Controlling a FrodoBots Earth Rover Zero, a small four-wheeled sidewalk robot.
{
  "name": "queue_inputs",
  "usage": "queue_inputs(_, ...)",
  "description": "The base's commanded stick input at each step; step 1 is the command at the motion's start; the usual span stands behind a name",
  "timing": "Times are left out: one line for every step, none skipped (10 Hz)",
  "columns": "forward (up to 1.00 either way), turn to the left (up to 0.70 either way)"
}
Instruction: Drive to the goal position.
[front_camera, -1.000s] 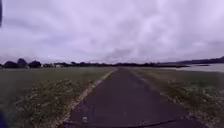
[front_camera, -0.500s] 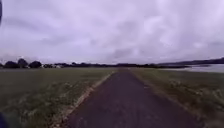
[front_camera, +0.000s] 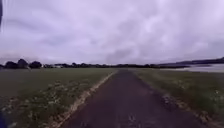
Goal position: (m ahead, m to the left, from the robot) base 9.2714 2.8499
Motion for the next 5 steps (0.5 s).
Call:
queue_inputs(0.7,0.0)
queue_inputs(0.7,0.0)
queue_inputs(0.7,0.0)
queue_inputs(0.7,0.0)
queue_inputs(0.7,0.0)
